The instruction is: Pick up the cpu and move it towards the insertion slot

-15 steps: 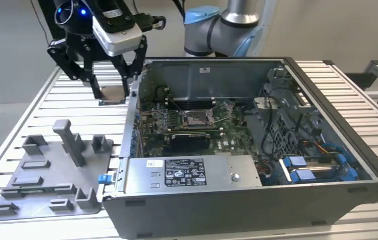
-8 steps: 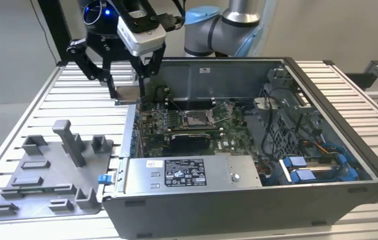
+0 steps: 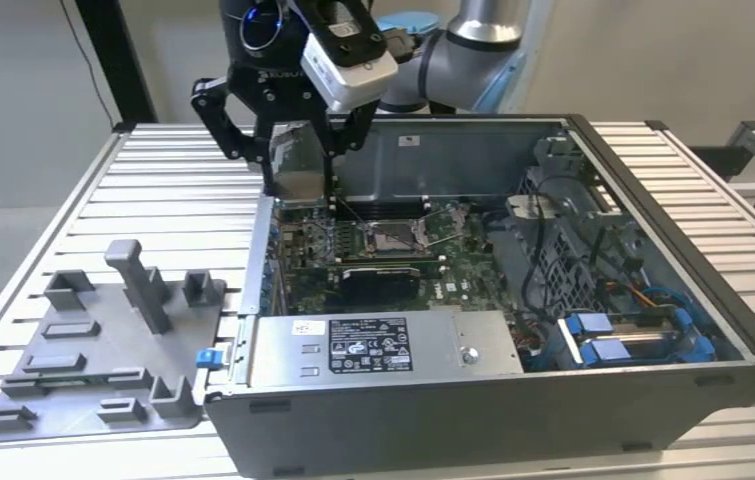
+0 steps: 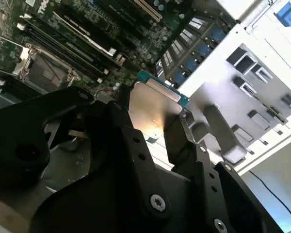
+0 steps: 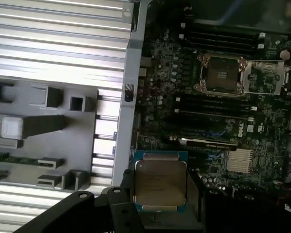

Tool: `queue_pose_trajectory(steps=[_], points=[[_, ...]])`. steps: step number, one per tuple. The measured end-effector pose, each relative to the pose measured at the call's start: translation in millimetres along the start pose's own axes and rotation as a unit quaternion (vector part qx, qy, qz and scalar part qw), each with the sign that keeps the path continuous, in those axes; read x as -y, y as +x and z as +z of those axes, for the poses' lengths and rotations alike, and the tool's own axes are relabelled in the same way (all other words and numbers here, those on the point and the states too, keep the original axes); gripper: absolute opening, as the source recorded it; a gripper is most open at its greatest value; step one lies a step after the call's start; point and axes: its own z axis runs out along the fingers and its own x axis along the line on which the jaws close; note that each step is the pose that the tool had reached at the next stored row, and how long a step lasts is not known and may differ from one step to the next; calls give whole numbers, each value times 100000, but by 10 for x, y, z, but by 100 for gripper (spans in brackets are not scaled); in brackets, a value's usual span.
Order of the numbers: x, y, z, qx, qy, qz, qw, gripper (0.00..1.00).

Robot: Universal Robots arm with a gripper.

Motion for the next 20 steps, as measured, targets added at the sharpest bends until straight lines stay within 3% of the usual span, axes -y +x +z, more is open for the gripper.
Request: queue_pose_trajectory(steps=[6, 15, 20], points=[[12, -148, 10, 23, 9, 596, 99998, 0], [6, -250, 28, 124, 38, 2951, 99956, 0], [-36, -316, 32, 133, 51, 3312, 99945, 0]])
